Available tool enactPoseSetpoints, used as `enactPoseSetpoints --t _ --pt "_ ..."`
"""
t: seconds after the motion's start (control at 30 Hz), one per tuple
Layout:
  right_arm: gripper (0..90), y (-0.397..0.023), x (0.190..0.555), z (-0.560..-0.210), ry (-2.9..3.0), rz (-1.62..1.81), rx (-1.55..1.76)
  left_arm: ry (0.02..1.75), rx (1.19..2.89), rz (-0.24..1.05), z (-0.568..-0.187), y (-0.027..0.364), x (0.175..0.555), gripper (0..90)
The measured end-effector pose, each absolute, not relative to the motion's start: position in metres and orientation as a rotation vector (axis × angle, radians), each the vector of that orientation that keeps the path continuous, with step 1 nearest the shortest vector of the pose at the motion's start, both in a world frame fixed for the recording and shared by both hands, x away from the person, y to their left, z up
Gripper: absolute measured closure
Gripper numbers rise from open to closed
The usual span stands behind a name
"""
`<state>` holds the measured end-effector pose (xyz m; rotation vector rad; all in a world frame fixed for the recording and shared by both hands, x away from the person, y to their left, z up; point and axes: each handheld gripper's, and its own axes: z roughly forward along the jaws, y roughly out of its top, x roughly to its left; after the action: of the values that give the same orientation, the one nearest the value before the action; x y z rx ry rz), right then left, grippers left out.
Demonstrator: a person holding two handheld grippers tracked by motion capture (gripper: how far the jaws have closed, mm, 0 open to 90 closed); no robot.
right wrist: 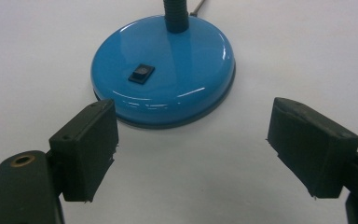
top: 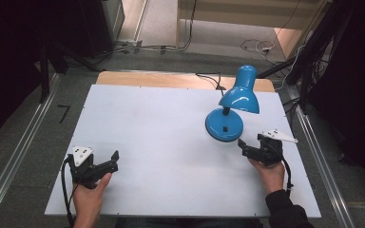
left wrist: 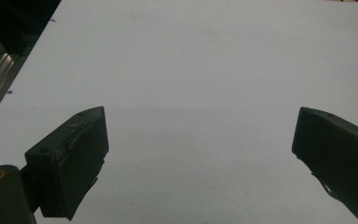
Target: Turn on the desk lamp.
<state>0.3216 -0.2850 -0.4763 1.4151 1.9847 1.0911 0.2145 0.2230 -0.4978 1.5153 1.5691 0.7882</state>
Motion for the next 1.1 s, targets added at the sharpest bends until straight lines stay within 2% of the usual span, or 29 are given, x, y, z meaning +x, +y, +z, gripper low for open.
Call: enactPoseSetpoints --t 0.27,0.87,1.1 --pt "14.8 -0.277 0.328 -0.476 1.991 1.090 1.412 1.571 1.509 0.782 -0.498 0.224 0.214 4.5" --pt "21.2 -0.266 0.340 -0.476 1.990 1.083 1.410 1.572 1.508 0.782 -0.498 0.226 0.214 4.6" --pt "30.5 -0.259 0.344 -0.478 1.984 1.064 1.386 1.573 1.503 0.781 -0.498 0.226 0.214 4.6"
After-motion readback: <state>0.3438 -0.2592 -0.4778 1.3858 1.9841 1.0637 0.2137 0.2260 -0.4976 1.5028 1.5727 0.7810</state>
